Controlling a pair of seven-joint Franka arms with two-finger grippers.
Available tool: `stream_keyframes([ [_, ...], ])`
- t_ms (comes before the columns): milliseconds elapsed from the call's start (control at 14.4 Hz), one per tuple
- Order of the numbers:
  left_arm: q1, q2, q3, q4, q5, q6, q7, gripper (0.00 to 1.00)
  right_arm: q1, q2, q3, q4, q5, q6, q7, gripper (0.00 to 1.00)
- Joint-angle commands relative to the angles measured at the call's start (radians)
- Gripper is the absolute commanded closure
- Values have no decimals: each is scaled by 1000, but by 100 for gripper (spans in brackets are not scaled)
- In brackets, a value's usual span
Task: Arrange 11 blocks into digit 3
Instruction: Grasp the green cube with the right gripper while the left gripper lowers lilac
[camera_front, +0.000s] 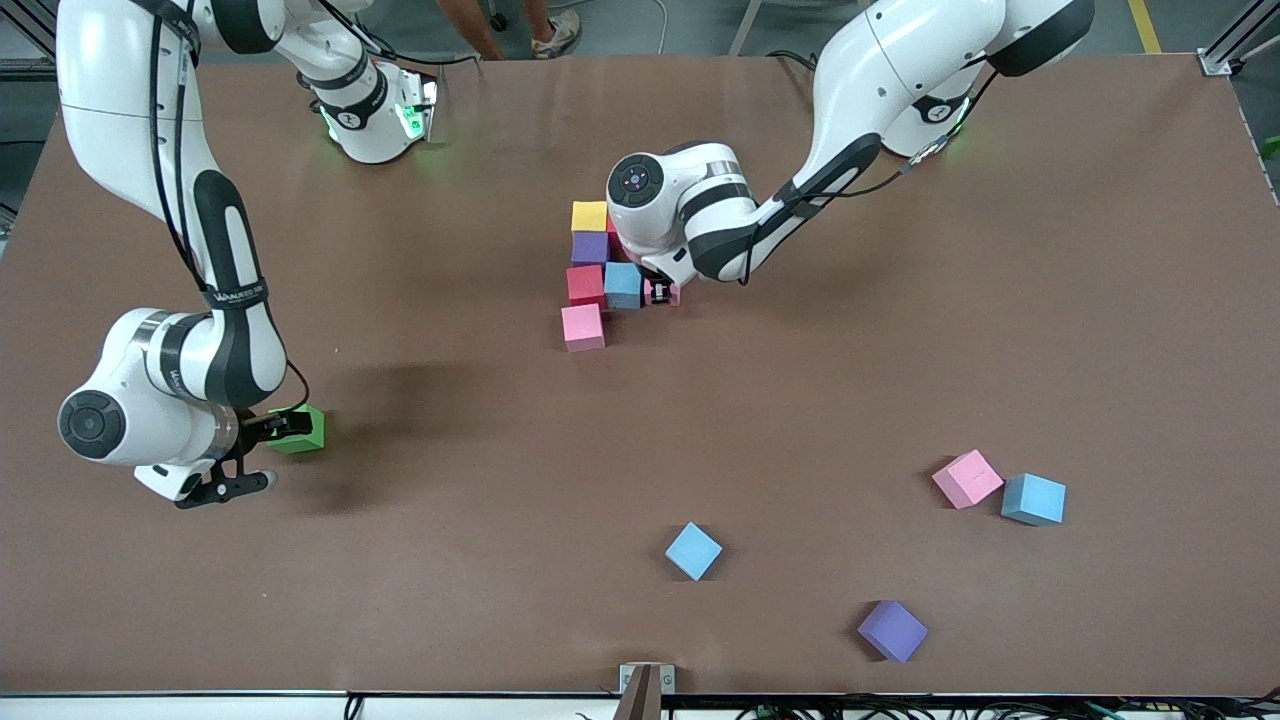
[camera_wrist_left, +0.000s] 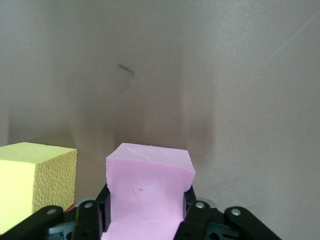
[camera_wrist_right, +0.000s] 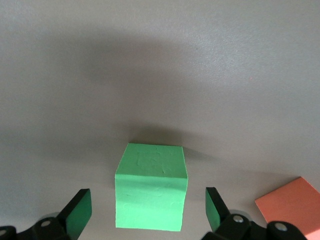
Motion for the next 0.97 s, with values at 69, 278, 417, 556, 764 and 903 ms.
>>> stream_keyframes([
  [69, -41, 6, -7, 1, 89, 15, -432, 86, -21, 4, 17, -15, 15, 6, -30, 0],
  [278, -41, 10, -7, 1, 87, 23, -443, 86, -21, 13, 17, -21, 15, 11, -30, 0],
  [417, -44, 10, 16, 3, 89, 23, -454, 86, -21, 18, 17, -28, 15, 12, -30, 0],
  [556, -50, 10, 22, 4, 89, 23, -455, 85, -23, 19, 17, -47, 15, 44, -30, 0],
  [764, -50, 10, 22, 12, 89, 23, -455, 81, -21, 27, 17, -51, 17, 61, -30, 0],
  [903, -58, 10, 22, 14, 86, 23, -457, 81, -21, 35, 17, -51, 18, 66, -28, 1],
])
